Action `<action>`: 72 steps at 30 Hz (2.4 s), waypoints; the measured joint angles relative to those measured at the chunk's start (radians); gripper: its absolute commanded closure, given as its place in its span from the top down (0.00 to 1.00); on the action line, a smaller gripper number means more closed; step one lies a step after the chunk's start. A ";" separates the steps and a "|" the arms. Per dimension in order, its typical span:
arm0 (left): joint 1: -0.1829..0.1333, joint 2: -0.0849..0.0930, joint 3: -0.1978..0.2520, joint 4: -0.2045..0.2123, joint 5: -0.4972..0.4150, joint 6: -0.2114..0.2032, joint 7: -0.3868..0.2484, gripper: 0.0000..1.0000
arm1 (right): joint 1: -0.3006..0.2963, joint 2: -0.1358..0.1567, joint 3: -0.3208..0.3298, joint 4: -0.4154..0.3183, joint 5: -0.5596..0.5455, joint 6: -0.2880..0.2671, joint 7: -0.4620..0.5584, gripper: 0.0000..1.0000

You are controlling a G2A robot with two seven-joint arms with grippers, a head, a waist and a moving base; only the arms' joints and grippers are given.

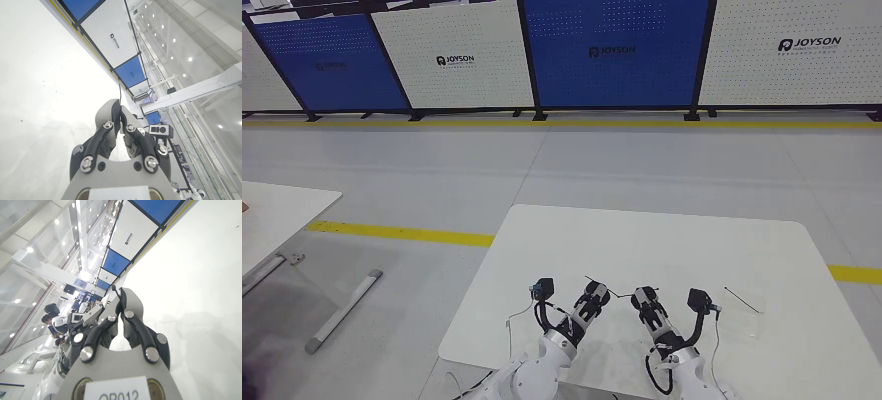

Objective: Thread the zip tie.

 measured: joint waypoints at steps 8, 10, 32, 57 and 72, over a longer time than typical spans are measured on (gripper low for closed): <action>0.000 0.000 0.000 0.000 0.000 0.000 0.000 0.00 | -0.034 -0.002 0.026 -0.009 -0.017 -0.038 -0.036 0.00; 0.000 0.000 0.000 0.000 0.000 0.000 0.000 0.00 | -0.041 -0.001 0.034 -0.011 -0.019 -0.045 -0.036 0.00; 0.000 0.000 0.000 0.000 0.000 0.000 0.000 0.00 | -0.036 -0.013 0.049 -0.003 -0.008 -0.058 0.020 0.00; 0.000 0.000 0.000 0.000 0.000 0.000 0.000 0.00 | -0.052 -0.031 0.061 -0.003 -0.037 -0.061 0.006 0.00; 0.000 0.000 0.000 0.000 0.000 0.000 0.000 0.00 | -0.042 -0.042 0.062 0.005 -0.042 -0.041 0.032 0.00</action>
